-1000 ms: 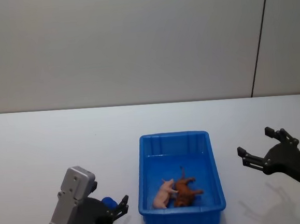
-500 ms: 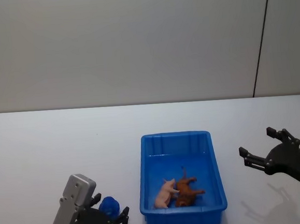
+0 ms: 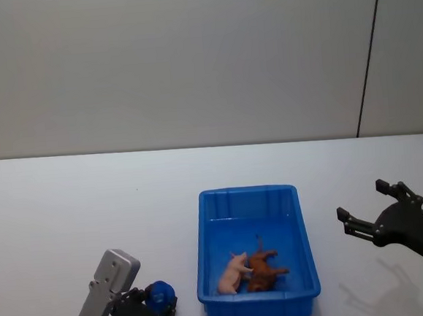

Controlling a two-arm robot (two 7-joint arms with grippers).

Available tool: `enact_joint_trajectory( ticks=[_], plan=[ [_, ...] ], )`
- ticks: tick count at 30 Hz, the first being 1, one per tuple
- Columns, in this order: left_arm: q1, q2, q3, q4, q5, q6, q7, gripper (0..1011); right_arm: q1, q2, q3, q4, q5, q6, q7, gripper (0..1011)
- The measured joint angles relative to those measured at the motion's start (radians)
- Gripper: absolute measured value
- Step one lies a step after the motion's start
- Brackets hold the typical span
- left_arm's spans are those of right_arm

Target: Pick up the two dolls from the table and place them into the box.

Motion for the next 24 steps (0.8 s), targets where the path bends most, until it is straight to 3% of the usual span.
enact_joint_trajectory(
  ticks=[5,17,24],
  plan=[
    [-0.003,0.001,-0.002,-0.004,0.012,0.005,-0.008,416,0.000,0.000,0.000,0.000,0.000,0.000,0.000,1001],
    [-0.015,0.017,-0.023,-0.084,0.056,0.008,-0.003,336,0.000,0.000,0.000,0.000,0.000,0.000,0.000,1001],
    [-0.049,0.013,-0.034,-0.139,0.102,0.006,-0.005,289,0.000,0.000,0.000,0.000,0.000,0.000,0.000,1001]
  ],
)
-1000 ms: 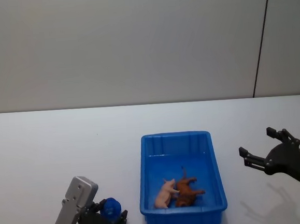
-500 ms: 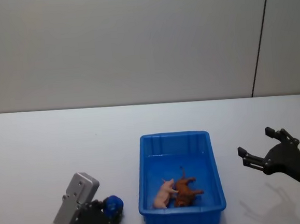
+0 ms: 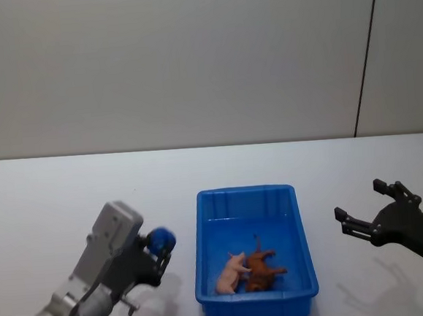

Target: Pick up the two dolls from the table and place them into the box.

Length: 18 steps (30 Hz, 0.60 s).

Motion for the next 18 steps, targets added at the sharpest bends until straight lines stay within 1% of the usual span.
enact_joint_trajectory(
  ticks=[3,7,9,12,13,14,15,16,17,18],
  plan=[
    [-0.016,-0.010,0.000,-0.007,0.017,-0.006,-0.010,276,0.000,0.000,0.000,0.000,0.000,0.000,0.000,1001],
    [-0.055,-0.042,0.006,-0.009,0.046,-0.023,-0.033,254,0.000,0.000,0.000,0.000,0.000,0.000,0.000,1001],
    [-0.077,-0.062,0.013,-0.002,0.057,-0.032,-0.045,238,0.000,0.000,0.000,0.000,0.000,0.000,0.000,1001],
    [-0.096,-0.082,0.021,0.010,0.069,-0.042,-0.058,222,0.000,0.000,0.000,0.000,0.000,0.000,0.000,1001],
    [-0.109,-0.096,0.027,0.019,0.076,-0.049,-0.066,222,0.000,0.000,0.000,0.000,0.000,0.000,0.000,1001],
    [-0.120,-0.108,0.031,0.026,0.082,-0.055,-0.072,240,0.000,0.000,0.000,0.000,0.000,0.000,0.000,1001],
    [-0.120,-0.108,0.031,0.026,0.082,-0.055,-0.072,276,0.000,0.000,0.000,0.000,0.000,0.000,0.000,1001],
    [-0.133,-0.121,0.037,0.034,0.087,-0.061,-0.079,322,0.000,0.000,0.000,0.000,0.000,0.000,0.000,1001],
    [-0.138,-0.127,0.039,0.040,0.090,-0.063,-0.082,341,0.000,0.000,0.000,0.000,0.000,0.000,0.000,1001],
    [-0.140,-0.130,0.041,0.042,0.092,-0.065,-0.084,386,0.000,0.000,0.000,0.000,0.000,0.000,0.000,1001]
  ],
)
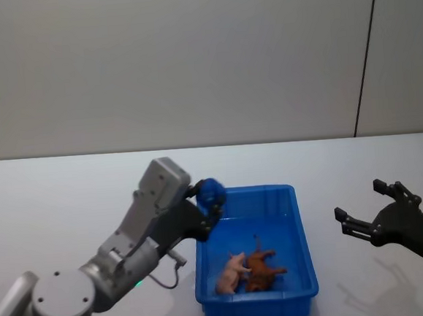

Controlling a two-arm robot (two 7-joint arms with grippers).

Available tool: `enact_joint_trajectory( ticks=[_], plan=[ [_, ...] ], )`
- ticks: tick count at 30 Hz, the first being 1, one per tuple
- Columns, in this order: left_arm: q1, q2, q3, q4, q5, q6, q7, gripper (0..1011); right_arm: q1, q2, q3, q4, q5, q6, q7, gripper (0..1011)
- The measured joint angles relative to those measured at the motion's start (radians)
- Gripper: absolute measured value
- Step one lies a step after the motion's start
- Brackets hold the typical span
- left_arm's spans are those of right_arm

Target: Pick up the two dolls from the table and place them into the box.

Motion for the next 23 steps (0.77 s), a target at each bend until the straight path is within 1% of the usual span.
enact_joint_trajectory(
  ticks=[2,3,4,6,10,11,12,14,16,17,18,20,23],
  plan=[
    [-0.012,-0.017,0.007,0.011,0.005,-0.007,-0.007,445,0.000,0.000,0.000,0.000,0.000,0.000,0.000,1001],
    [-0.019,-0.024,0.011,0.016,0.007,-0.011,-0.009,507,0.000,0.000,0.000,0.000,0.000,0.000,0.000,1001],
    [-0.019,-0.024,0.011,0.016,0.007,-0.011,-0.009,507,0.000,0.000,0.000,0.000,0.000,0.000,0.000,1001],
    [-0.024,-0.034,0.016,0.020,0.009,-0.017,-0.012,613,0.000,0.000,0.000,0.000,0.000,0.000,0.000,1001],
    [-0.026,-0.041,0.021,0.019,0.009,-0.028,-0.012,685,0.000,0.000,0.000,0.000,0.000,0.000,0.000,1001],
    [-0.025,-0.041,0.022,0.016,0.008,-0.031,-0.011,754,0.000,0.000,0.000,0.000,0.000,0.000,0.000,1001],
    [-0.023,-0.041,0.023,0.013,0.007,-0.034,-0.008,771,0.000,0.000,0.000,0.000,0.000,0.000,0.000,1001],
    [-0.014,-0.037,0.023,-0.001,0.004,-0.040,0.001,849,0.000,0.000,0.000,0.000,0.000,0.000,0.000,1001],
    [-0.007,-0.032,0.023,-0.011,0.001,-0.045,0.009,875,0.000,0.000,0.000,0.000,0.000,0.000,0.000,1001],
    [0.000,-0.027,0.023,-0.021,-0.002,-0.048,0.017,934,0.000,0.000,0.000,0.000,0.000,0.000,0.000,1001],
    [0.004,-0.025,0.023,-0.025,-0.003,-0.050,0.021,945,0.000,0.000,0.000,0.000,0.000,0.000,0.000,1001],
    [0.015,-0.017,0.022,-0.041,-0.008,-0.056,0.032,1001,0.000,0.000,0.000,0.000,0.000,0.000,0.000,1001],
    [0.026,-0.010,0.021,-0.056,-0.012,-0.062,0.043,1001,0.000,0.000,0.000,0.000,0.000,0.000,0.000,1001]
  ],
)
